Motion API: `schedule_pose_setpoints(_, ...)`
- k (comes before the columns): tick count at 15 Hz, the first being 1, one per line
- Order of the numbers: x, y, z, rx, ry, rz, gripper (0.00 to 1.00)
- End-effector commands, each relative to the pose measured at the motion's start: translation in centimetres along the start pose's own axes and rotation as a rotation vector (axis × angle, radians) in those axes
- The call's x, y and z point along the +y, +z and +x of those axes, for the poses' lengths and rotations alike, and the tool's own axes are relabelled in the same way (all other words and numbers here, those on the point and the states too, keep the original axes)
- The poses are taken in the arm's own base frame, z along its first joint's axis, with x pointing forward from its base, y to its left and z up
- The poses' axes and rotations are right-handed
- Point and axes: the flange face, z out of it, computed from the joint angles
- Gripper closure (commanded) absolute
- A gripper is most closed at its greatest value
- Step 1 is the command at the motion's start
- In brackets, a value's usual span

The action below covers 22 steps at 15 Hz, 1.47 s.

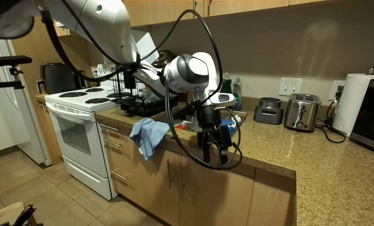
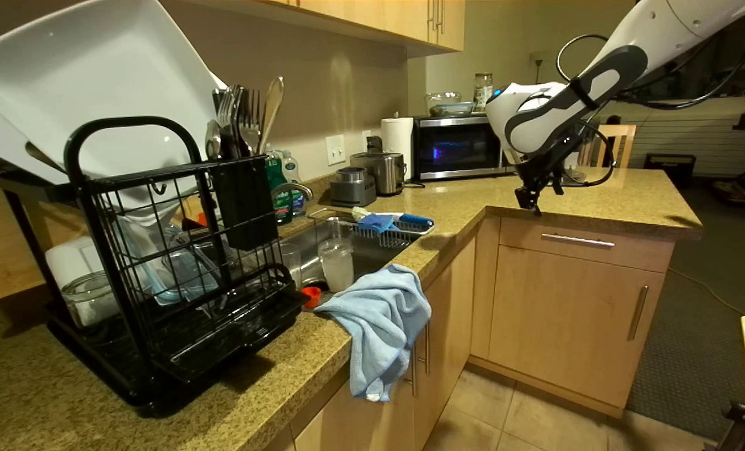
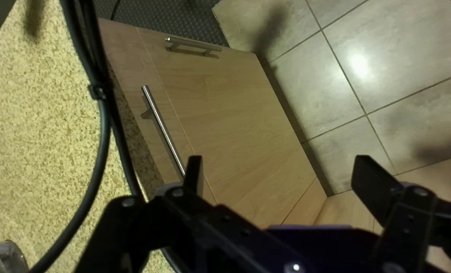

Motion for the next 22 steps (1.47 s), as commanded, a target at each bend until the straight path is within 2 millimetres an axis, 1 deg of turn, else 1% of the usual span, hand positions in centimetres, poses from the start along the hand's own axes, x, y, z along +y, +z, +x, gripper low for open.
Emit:
schedule_pose_setpoints(1, 0.5, 2.4, 1.3, 0.017, 0.11, 0.012, 0.0)
schedule_pose_setpoints(7, 0.7, 5.5, 2.1, 0.05, 0.247, 0.004, 0.0)
schedule_pose_setpoints(13, 1.3, 8.5, 2.3, 0.043, 0.295, -0.023, 0.0)
schedule_pose_setpoints(16, 1.8, 9.8, 2.2, 0.018, 0.289, -0.037, 0.0)
schedule_pose_setpoints(19, 1.9, 10.4, 2.0, -0.001, 0.276, -0.035, 0.0)
schedule_pose_setpoints(22, 1.7, 10.1, 1.8, -0.012, 0.253, -0.012, 0.0)
